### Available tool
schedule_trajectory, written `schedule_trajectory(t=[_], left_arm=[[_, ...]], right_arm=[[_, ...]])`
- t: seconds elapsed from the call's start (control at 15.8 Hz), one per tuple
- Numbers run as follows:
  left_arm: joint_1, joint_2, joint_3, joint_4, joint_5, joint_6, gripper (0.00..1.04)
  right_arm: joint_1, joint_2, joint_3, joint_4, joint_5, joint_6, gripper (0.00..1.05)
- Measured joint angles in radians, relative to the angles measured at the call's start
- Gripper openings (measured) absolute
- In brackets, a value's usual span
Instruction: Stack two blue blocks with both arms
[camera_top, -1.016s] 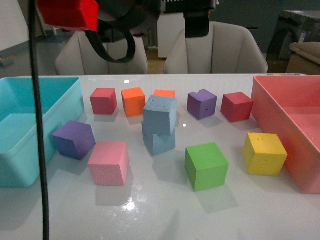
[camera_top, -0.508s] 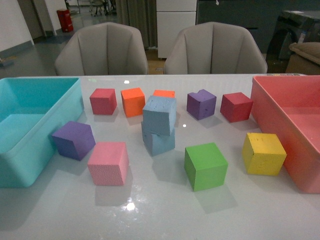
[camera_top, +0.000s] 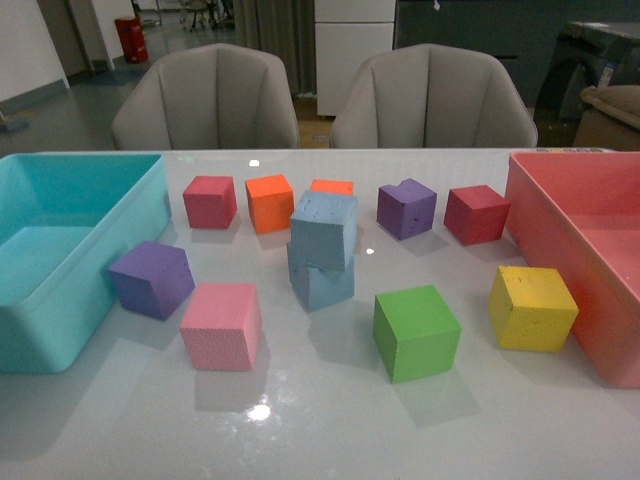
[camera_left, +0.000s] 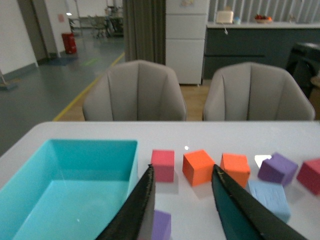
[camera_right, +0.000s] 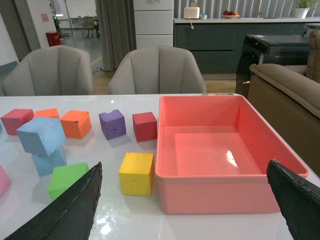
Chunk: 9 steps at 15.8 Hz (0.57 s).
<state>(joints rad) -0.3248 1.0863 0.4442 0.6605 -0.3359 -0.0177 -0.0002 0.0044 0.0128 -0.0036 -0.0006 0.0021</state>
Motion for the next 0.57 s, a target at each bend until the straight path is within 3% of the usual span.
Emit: schedule_trajectory(t=[0.19, 0.57], left_arm=[[0.083, -0.113, -0.154, 0.013, 0.093, -0.002, 0.01], [0.21, -0.359, -0.323, -0.056, 0.217, 0.003, 0.02]], right_arm=[[0.0, 0.0, 0.0, 0.0, 0.0, 0.0, 0.98], [0.0, 0.0, 0.0, 0.0, 0.0, 0.0, 0.98]])
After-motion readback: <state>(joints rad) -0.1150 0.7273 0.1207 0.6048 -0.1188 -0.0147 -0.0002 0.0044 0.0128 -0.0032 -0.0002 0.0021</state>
